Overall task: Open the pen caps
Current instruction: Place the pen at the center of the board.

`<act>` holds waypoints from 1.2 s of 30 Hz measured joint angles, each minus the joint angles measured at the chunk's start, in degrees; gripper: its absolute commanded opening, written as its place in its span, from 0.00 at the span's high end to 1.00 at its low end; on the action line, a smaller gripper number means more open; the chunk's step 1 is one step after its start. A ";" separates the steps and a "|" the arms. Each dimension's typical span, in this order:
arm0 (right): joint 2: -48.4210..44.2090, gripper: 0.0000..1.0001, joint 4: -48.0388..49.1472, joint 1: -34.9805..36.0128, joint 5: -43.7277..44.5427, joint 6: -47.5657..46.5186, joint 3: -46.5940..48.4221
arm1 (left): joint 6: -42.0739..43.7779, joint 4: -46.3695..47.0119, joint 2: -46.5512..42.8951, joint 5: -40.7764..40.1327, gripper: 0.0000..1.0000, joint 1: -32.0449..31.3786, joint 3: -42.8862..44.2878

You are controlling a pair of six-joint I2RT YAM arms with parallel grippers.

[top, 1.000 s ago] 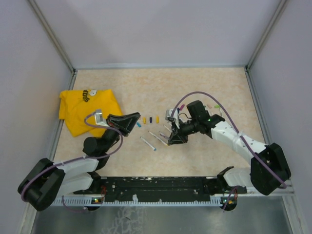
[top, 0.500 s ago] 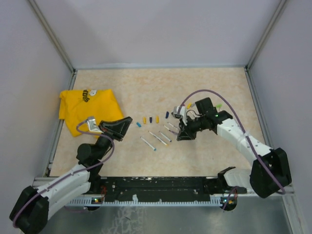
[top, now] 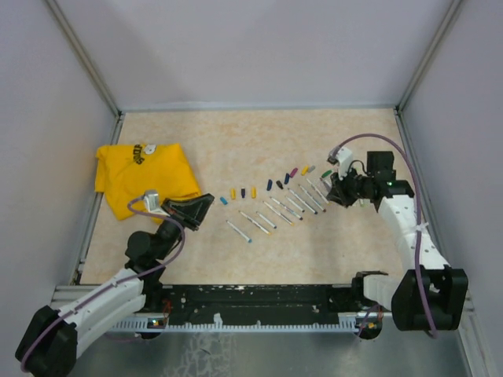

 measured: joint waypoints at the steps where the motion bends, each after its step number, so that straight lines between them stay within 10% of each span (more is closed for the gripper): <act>1: 0.04 1.00 0.13 -1.97 0.59 0.35 0.00 | 0.00 0.00 0.24 0.04 1.00 0.00 0.00; 36: 10.36 1.00 6.12 -18.91 19.98 8.46 -0.02 | -2.21 2.36 3.50 1.62 1.00 0.00 -1.07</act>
